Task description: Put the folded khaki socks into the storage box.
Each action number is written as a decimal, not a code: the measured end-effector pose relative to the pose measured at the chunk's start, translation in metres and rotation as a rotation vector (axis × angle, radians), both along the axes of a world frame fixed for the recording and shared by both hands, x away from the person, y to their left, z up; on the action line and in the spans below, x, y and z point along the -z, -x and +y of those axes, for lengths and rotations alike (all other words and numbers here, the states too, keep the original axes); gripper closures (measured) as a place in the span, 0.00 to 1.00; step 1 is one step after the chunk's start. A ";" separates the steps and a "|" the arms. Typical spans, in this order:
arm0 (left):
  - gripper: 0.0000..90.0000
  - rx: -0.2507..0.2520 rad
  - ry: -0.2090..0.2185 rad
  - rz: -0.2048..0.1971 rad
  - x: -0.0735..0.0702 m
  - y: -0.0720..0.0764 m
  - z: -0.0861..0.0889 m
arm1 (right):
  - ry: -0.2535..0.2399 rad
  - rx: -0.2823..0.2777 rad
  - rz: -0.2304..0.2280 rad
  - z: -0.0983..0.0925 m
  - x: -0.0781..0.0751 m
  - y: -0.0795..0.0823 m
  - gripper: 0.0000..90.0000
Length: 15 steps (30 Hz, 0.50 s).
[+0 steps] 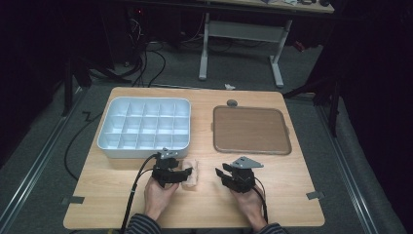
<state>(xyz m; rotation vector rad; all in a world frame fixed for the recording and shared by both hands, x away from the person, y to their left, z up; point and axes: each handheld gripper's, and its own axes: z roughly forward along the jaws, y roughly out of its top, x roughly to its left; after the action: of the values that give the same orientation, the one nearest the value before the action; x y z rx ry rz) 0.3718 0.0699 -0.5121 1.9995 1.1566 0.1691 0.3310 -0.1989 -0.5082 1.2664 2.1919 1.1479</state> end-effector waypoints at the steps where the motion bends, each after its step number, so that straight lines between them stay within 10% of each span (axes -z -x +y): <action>1: 0.41 0.000 -0.004 0.002 0.001 -0.001 -0.001 | -0.001 0.009 0.003 -0.004 0.001 0.001 0.68; 15: 0.53 0.032 -0.010 0.010 0.010 -0.004 -0.005 | 0.092 0.155 -0.004 -0.053 0.010 0.005 0.61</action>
<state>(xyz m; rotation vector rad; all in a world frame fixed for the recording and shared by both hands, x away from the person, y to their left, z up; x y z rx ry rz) 0.3760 0.0645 -0.5217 2.0287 1.1321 0.1490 0.3265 -0.2522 -0.5181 1.3662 2.0767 0.9772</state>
